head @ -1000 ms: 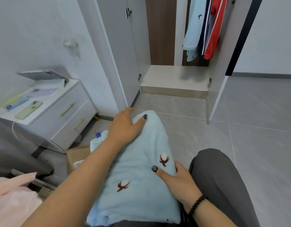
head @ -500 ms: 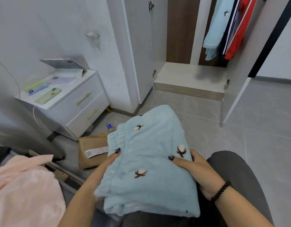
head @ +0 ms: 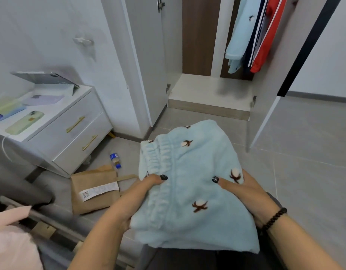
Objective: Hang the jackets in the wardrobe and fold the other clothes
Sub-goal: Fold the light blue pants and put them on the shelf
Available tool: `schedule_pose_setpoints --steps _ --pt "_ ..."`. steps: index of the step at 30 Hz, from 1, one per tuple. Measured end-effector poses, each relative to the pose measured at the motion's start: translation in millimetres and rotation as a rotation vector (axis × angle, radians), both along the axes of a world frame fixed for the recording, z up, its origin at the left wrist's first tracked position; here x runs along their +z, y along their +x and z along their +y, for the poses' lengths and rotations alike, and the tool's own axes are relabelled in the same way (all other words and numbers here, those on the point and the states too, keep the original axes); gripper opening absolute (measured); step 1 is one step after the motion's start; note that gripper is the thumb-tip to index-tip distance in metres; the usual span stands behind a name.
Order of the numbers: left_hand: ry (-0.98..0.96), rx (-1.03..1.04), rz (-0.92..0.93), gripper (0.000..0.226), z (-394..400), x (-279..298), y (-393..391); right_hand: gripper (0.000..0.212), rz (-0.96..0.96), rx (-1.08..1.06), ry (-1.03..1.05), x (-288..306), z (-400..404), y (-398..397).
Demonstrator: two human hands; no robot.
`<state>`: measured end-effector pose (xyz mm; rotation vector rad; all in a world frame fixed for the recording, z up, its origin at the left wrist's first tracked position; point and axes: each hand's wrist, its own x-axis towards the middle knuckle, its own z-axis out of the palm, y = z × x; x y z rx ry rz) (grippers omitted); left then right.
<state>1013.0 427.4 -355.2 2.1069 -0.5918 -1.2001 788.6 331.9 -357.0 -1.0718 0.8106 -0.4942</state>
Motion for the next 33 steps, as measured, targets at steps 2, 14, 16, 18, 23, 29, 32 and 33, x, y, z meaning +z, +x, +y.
schedule_pose_setpoints --steps 2,14,16,18,23,29,32,33 --pt "0.035 -0.13 0.036 0.05 -21 15 -8 0.056 0.022 -0.033 -0.069 3 -21 -5" --pt "-0.262 -0.095 0.505 0.065 -182 19 5 0.046 0.187 -0.155 -0.202 5 -188 6" --pt "-0.249 -0.079 0.497 0.061 -210 37 9 0.054 0.201 -0.19 -0.167 22 -214 7" --pt "-0.25 -0.088 0.509 0.054 -230 62 14 0.063 0.215 -0.233 -0.137 48 -234 8" --pt "-0.254 -0.085 0.533 0.041 -261 155 31 0.055 0.168 -0.256 -0.064 144 -262 16" --pt "-0.297 -0.067 0.54 0.054 -278 276 67 0.045 0.12 -0.25 -0.039 273 -279 45" --pt "-0.349 -0.082 0.518 0.051 -285 329 88 0.05 0.11 -0.273 -0.086 328 -283 66" --pt "-0.366 -0.093 0.509 0.052 -286 345 96 0.048 0.099 -0.282 -0.105 343 -284 73"
